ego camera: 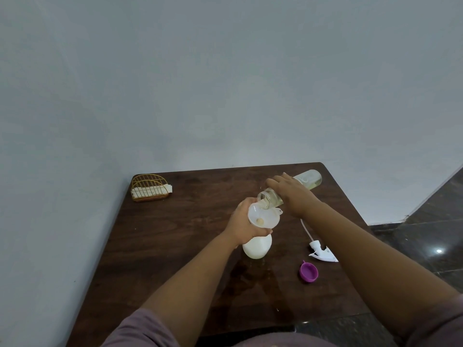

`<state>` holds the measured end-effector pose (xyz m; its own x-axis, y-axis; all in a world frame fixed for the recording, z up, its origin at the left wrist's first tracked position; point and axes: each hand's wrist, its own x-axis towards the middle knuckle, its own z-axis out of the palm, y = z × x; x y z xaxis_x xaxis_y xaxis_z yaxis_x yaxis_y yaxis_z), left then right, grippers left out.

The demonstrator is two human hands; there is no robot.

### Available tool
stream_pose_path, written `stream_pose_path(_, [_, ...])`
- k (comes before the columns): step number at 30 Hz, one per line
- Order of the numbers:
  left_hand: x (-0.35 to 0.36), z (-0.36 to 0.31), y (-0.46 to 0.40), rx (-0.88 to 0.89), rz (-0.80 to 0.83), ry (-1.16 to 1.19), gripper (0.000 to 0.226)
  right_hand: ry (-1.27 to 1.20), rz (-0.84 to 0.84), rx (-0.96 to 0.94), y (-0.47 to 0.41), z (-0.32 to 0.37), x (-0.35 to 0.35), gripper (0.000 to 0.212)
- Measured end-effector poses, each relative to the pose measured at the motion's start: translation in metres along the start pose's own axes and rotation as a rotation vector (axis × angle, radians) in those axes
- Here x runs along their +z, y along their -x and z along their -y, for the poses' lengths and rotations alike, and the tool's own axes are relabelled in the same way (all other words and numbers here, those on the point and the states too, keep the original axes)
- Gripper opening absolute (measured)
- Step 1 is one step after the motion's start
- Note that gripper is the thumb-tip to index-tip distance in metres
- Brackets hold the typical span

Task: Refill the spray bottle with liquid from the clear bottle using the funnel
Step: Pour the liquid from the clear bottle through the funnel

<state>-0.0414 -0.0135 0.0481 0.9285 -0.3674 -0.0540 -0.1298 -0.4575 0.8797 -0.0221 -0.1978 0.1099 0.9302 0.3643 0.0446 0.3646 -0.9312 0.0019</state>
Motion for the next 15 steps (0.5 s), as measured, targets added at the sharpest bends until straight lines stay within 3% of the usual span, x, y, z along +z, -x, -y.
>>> stream_pose_path(15, [0.0, 0.0015, -0.0003, 0.01, -0.002, 0.004, 0.078, -0.009, 0.022, 0.018, 0.003, 0.0016, -0.0059, 0.058])
